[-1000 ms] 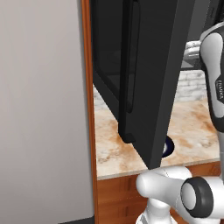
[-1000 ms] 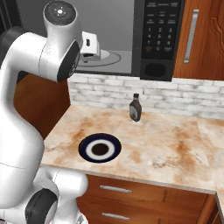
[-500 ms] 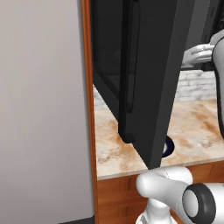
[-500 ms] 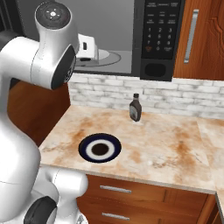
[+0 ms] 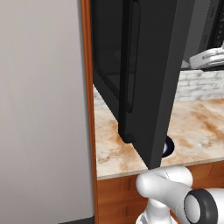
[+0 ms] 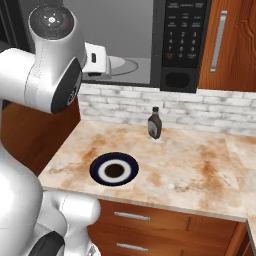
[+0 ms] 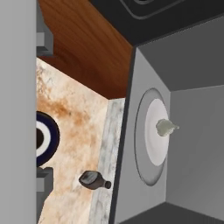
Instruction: Pick the garlic from the counter and place it in the microwave. Then turn on the microwave.
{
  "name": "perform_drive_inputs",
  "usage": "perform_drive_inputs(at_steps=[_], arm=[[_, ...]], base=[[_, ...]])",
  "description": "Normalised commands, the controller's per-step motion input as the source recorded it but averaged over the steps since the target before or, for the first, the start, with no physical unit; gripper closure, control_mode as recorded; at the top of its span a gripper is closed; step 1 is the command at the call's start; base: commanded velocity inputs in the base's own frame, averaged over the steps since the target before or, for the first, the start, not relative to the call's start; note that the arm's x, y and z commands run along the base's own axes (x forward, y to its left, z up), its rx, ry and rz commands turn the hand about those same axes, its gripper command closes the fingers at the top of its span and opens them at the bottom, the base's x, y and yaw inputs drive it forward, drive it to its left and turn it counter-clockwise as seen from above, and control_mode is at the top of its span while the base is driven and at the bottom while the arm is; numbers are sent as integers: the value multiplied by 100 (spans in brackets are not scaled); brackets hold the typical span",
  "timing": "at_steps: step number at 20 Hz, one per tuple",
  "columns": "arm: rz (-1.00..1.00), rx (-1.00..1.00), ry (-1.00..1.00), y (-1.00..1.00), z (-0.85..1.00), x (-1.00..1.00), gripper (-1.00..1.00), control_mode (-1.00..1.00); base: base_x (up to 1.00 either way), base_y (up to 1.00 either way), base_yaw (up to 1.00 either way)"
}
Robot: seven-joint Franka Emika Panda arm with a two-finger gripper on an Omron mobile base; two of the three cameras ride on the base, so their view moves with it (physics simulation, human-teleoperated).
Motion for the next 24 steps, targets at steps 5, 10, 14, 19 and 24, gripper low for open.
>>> perform_drive_inputs(at_steps=[5, 10, 14, 19, 24], arm=[[0, 1, 0, -1, 4, -38, -100, -100], [0, 2, 0, 0, 4, -37, -100, -100], [3, 0, -2, 0, 2, -37, -100, -100], [17, 0, -6, 0, 0, -37, -100, -100], [23, 0, -12, 1, 1, -38, -100, -100]], base=[[0, 0, 0], [0, 0, 0], [0, 0, 0], [0, 0, 0], [0, 0, 0]])
